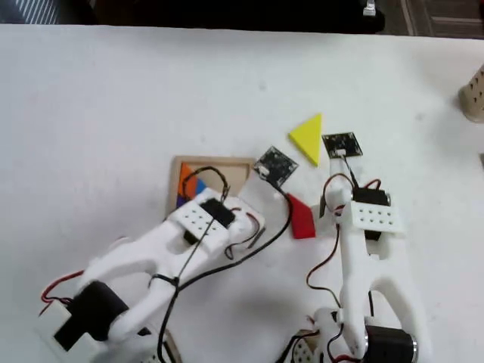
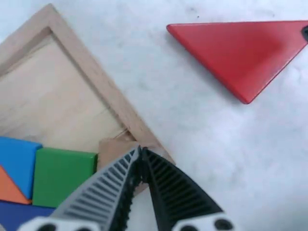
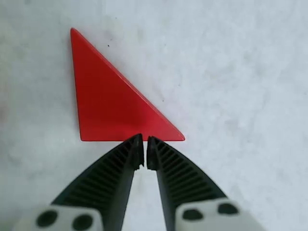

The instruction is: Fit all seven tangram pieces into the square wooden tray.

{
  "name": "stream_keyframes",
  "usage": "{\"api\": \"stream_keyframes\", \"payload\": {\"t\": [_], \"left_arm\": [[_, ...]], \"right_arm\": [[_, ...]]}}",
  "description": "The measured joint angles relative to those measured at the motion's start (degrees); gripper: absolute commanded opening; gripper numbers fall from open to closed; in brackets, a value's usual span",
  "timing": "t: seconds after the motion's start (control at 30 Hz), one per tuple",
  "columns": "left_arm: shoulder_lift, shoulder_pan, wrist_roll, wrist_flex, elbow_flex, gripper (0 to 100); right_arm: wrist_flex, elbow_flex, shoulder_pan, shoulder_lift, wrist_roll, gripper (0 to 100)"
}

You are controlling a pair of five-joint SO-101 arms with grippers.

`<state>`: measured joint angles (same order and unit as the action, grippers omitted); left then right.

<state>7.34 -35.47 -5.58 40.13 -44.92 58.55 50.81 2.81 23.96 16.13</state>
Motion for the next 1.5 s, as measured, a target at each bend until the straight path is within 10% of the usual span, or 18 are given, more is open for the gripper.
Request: {"api": "stream_keyframes", "payload": {"t": [0.73,1.5], "left_arm": [[-5.01,-0.09,-7.21,-13.54,0.09,2],[-1.05,4.92,-7.30,0.26,0.44,2]], "right_arm": [[-0.09,0.00,0.00,0.00,0.00,1.7],[-0.09,0.00,0.00,0.00,0.00,1.7]]}}
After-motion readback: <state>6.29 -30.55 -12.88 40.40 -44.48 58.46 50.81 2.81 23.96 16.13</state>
